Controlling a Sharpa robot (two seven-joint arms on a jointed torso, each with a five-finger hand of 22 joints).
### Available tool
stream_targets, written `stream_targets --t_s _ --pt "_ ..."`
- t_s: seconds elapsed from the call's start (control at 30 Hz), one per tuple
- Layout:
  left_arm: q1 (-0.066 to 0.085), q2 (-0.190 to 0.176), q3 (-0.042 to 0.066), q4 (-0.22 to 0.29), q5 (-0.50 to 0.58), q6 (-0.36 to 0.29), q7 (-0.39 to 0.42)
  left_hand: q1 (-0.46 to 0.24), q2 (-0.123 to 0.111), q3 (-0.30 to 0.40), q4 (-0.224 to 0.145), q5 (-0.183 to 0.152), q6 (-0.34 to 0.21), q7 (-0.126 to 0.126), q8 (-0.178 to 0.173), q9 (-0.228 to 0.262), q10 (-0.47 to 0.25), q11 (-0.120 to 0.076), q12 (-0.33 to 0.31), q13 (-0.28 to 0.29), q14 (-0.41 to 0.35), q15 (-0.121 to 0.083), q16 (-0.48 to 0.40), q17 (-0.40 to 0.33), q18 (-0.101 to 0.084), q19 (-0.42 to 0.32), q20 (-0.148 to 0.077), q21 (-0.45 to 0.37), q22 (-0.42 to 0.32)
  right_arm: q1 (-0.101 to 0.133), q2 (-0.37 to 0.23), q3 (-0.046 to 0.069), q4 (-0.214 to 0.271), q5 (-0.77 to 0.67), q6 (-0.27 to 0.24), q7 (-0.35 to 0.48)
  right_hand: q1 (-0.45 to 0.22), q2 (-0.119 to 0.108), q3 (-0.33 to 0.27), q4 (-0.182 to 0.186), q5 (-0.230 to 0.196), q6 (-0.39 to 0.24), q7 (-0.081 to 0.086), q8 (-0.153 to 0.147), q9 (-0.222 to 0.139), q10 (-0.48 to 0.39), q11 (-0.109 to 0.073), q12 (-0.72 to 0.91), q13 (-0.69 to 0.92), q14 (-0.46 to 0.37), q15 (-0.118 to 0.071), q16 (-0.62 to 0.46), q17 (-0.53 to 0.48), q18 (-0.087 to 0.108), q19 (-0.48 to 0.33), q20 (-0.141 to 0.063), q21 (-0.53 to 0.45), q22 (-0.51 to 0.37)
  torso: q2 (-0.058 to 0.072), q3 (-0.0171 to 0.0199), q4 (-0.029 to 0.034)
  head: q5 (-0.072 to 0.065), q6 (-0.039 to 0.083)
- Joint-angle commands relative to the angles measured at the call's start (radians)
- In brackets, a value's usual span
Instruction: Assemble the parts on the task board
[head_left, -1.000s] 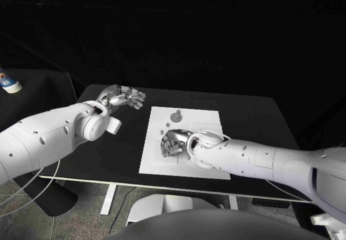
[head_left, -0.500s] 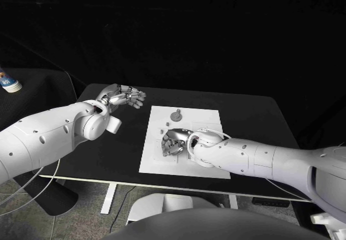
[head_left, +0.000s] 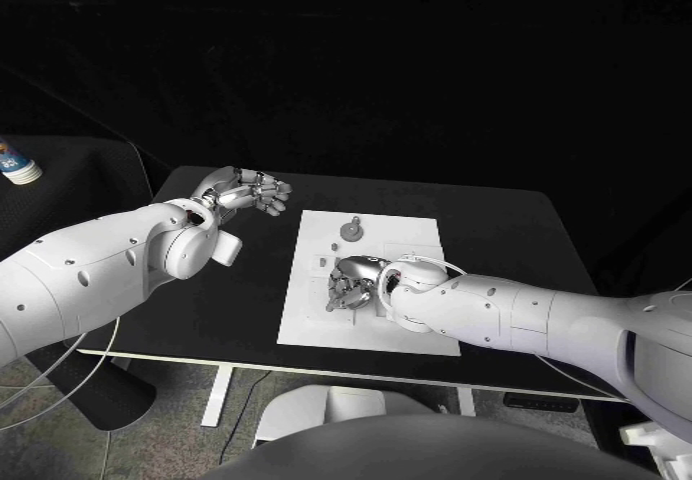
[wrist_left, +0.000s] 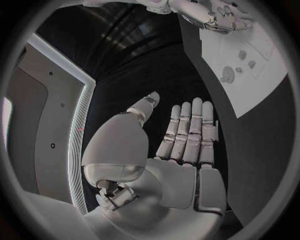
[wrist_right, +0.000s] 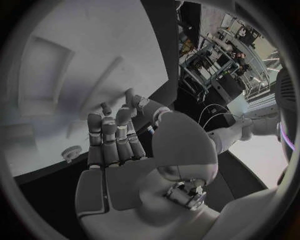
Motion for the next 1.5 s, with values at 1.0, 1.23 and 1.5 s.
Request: stream_targets --t_s 1.0,1.23,1.5 --pt "0.001 0.0 0.001 0.002 0.006 0.015 0.007 0.004 0.009 -0.007 0.001 0.004 0.002 -0.002 -0.004 0.001 0.006 0.003 -0.005 0.001 0.005 -0.002 -0.006 -0.002 -0.006 0.0 0.001 -0.006 0.002 -0.002 0.001 -0.004 0.028 -0.021 0.026 0.008 -0.008 -0.021 0.0 0.001 -0.005 0.009 0.0 0.001 0.001 0.009 -0.002 0.006 -0.003 0.006 -0.003 0.004 -0.002 0.005 0.009 -0.001 0.009 0.001 -0.001 -0.0011 0.001 0.0 -0.003" --pt "0.001 0.0 0.001 0.002 0.006 0.016 0.007 0.004 0.009 -0.007 0.001 0.004 0.002 -0.002 -0.004 0.001 0.006 0.003 -0.006 0.001 0.005 -0.002 -0.007 -0.002 -0.006 0.0 0.001 -0.006 0.002 -0.002 0.004 -0.007 0.017 -0.031 0.035 -0.005 -0.011 -0.025 -0.001 0.001 -0.005 0.009 0.0 0.001 0.001 0.009 -0.002 0.005 -0.004 0.007 -0.003 0.004 -0.003 0.005 0.009 -0.001 0.009 0.001 -0.001 -0.0003 0.0006 -0.001 -0.003" --pt "0.001 0.0 0.001 0.001 0.006 0.018 0.006 0.003 0.009 -0.007 0.001 0.004 0.002 -0.002 -0.004 0.001 0.006 0.003 -0.006 0.001 0.005 -0.002 -0.007 -0.002 -0.006 0.0 0.001 -0.006 0.002 -0.002 0.004 -0.01 0.014 -0.031 0.028 -0.008 -0.058 -0.068 -0.024 0.007 -0.007 -0.034 0.003 -0.03 -0.011 0.004 0.0 0.003 -0.008 0.006 0.002 0.002 -0.006 0.004 0.01 -0.002 0.012 -0.001 0.0 0.0002 0.0011 -0.001 -0.003"
